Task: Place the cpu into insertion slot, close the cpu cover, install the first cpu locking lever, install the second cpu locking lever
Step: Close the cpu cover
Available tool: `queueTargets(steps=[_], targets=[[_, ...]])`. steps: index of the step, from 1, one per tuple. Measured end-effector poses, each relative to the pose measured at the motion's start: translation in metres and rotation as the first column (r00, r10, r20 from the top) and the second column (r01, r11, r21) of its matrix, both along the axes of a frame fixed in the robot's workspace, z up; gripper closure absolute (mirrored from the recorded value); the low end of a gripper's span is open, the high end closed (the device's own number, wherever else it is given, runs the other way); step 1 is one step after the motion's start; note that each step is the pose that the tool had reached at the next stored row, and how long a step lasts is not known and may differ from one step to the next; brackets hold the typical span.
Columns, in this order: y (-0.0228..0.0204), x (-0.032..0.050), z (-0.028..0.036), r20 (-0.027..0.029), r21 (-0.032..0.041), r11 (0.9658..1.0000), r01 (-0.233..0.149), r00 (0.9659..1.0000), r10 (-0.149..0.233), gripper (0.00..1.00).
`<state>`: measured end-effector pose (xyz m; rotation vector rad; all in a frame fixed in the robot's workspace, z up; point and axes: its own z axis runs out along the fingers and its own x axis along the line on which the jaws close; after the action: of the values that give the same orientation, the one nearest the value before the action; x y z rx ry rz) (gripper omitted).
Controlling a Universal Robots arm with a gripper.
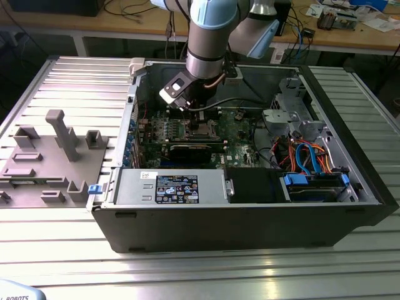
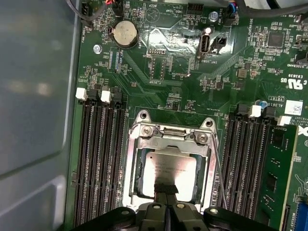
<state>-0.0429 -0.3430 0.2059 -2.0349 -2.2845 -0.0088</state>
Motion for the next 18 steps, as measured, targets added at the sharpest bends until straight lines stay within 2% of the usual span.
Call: queueTargets(steps=[7,8,9,12,18], targets=[[-0.0001,0.0023,-0.001,-0.0003,-0.0014,1.0,0.0,1.0,0.0,0.89],[0.0,0.0075,-0.0011,0.0,-0.0011,1.0,0.0,1.0,0.0,0.89],[0.0,0.008,-0.0011,0.0001,-0.001,1.0,0.0,1.0,0.0,0.89],[0.0,-0.0037,-0.0008,0.0067,-0.0006,1.0,0.0,1.0,0.0,0.89],[-0.0018,-0.0058,-0.0034,0.0065,0.0,1.0,0.0,1.0,0.0,0.89]])
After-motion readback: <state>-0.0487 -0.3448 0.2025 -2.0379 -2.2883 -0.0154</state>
